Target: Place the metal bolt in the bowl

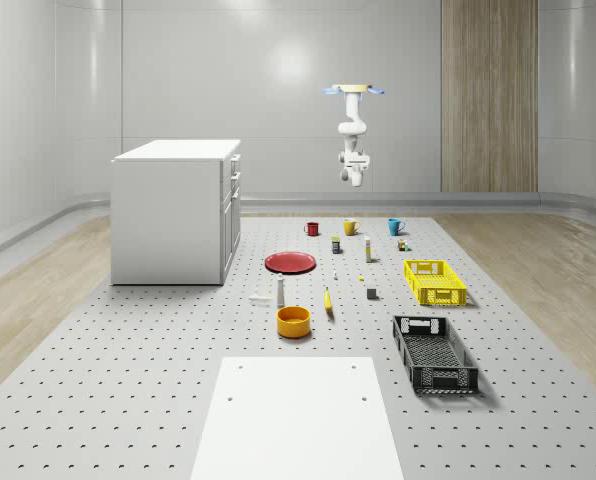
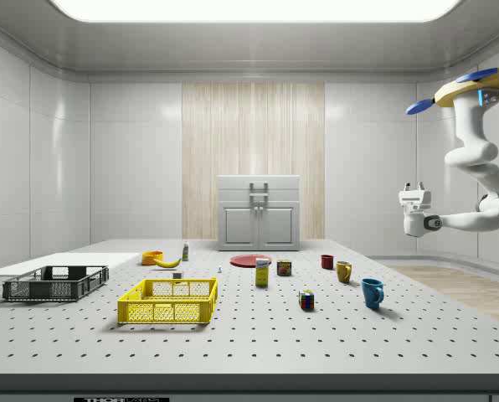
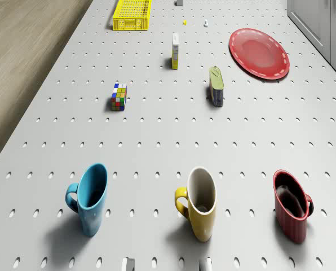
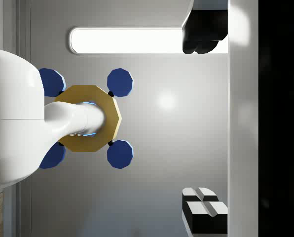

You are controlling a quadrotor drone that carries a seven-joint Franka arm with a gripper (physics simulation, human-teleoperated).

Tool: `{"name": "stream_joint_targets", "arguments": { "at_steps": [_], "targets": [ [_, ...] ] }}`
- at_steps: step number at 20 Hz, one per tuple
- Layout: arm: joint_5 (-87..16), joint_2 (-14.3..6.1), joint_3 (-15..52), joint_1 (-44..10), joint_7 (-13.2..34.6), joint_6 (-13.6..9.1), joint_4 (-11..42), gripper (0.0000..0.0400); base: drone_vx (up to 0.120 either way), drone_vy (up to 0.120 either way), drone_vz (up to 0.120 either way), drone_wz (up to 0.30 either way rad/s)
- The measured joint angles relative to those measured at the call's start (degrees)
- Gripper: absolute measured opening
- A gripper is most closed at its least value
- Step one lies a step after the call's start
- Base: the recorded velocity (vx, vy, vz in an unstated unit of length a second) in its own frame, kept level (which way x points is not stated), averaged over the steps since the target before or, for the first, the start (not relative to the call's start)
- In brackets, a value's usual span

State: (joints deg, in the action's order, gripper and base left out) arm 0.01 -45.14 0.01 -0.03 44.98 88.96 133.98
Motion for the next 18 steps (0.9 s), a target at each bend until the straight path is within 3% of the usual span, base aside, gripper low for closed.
{"name": "stream_joint_targets", "arguments": {
  "at_steps": [9, 18],
  "targets": [
    [0.1, 2.7, 0.1, -0.2, -0.1, -7.7, -10.8, 0.04, 0.111, -0.12, 0.0, 0.0],
    [0.1, 4.7, 0.2, -0.3, -0.2, -10.7, -16.2, 0.04, 0.12, -0.12, 0.0, 0.0]
  ]
}}
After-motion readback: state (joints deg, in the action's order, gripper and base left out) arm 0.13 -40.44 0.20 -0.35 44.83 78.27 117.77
